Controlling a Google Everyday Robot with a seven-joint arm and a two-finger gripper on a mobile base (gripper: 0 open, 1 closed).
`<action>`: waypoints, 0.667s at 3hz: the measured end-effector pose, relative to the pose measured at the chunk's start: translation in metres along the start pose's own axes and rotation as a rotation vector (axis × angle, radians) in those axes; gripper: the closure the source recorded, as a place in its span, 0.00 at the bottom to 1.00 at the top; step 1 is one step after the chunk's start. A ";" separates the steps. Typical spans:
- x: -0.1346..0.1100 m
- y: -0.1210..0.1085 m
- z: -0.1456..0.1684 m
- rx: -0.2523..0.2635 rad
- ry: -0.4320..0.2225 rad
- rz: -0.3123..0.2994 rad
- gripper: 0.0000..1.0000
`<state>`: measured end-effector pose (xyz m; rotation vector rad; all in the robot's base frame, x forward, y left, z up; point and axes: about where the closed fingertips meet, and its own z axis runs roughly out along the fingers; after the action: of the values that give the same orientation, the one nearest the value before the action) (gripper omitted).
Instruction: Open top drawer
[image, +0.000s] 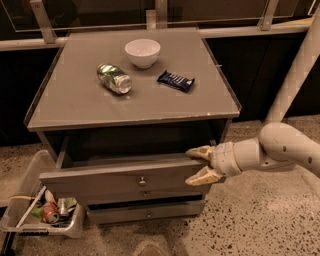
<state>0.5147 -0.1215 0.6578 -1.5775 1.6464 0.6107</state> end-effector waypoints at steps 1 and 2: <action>0.000 0.000 0.000 0.000 0.000 0.000 0.65; -0.009 0.019 -0.007 -0.009 -0.008 -0.027 0.88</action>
Offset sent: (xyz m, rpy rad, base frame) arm -0.0499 0.0020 0.0212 0.0025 -0.0433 0.0520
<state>0.4942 -0.1190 0.6659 -1.5992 1.6162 0.6105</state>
